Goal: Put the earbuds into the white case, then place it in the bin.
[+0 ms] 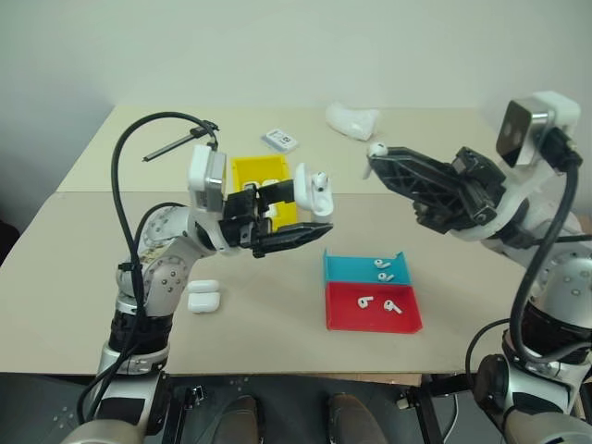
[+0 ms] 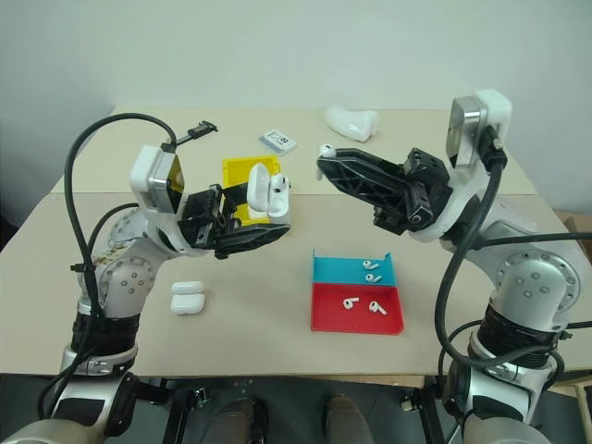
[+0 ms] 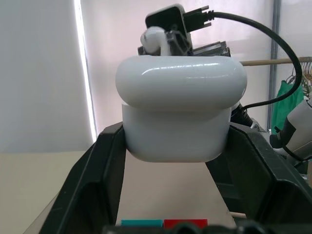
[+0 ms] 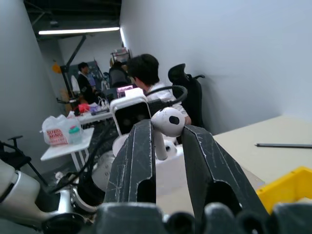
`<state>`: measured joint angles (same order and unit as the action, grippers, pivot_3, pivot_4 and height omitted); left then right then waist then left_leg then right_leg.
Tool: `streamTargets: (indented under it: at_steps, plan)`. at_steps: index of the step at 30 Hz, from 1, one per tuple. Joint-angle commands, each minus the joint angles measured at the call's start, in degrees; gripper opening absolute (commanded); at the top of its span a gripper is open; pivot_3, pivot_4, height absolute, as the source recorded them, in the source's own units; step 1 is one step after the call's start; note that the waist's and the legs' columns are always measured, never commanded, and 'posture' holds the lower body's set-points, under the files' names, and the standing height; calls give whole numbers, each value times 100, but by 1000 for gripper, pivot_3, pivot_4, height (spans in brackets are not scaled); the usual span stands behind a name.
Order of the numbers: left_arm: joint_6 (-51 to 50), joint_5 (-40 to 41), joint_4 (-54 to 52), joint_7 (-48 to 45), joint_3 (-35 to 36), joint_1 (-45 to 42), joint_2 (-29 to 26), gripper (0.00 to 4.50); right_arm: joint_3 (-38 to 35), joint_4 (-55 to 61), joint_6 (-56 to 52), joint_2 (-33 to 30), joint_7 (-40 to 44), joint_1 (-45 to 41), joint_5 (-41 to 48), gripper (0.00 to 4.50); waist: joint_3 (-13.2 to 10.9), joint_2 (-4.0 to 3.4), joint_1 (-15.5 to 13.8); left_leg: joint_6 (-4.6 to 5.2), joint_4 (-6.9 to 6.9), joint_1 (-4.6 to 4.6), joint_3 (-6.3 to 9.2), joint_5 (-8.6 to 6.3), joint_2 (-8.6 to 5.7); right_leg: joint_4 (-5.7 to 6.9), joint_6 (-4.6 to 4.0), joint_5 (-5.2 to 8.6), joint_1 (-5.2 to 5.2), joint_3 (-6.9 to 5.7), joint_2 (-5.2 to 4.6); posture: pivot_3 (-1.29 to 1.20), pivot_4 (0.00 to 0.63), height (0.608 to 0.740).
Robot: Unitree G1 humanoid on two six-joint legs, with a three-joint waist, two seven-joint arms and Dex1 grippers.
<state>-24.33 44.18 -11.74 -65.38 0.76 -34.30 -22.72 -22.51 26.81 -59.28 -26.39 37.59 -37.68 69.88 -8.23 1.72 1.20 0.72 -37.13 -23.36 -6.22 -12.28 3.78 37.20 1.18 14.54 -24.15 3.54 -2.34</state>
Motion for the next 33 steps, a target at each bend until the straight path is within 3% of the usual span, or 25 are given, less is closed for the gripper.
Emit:
streamTargets:
  at_steps: [1,10,20,25,30,33]
  plan:
    - [-46,106,-62,-23,-7,-147,18,2776,349,522,104,30,-697,25,313,611,0,0,0,0,0,0,0,0,0,0,0,0,-1,0,0,0,150,740]
    - [-41,80,-5,-78,-7,-171,29,2776,763,676,338,-383,-744,261,261,611,0,0,-22,1,-1,-11,0,0,-2,-9,4,0,-3,-2,-1,0,150,740]
    - [31,56,9,-91,-21,-134,66,2776,1142,816,780,-888,-156,577,-185,611,0,0,-17,1,-1,-9,7,0,-2,-9,4,1,-2,-2,0,0,150,740]
    - [48,43,-15,-93,-26,-111,83,2776,1264,830,984,-1022,-17,634,-351,2384,0,1,-18,1,-1,-10,8,0,-2,-9,5,1,-2,-4,0,0,150,740]
    - [39,32,-32,-94,-20,-109,92,2776,1273,827,1080,-1107,12,668,-386,3868,0,1,-20,1,-1,-10,9,0,-2,-9,5,1,-2,-3,1,0,150,740]
    - [21,26,-27,-110,-5,-107,84,2776,1100,837,1130,-1205,22,757,-248,4068,0,1,-31,1,-1,-10,9,0,-2,-9,5,1,-1,-3,0,0,150,740]
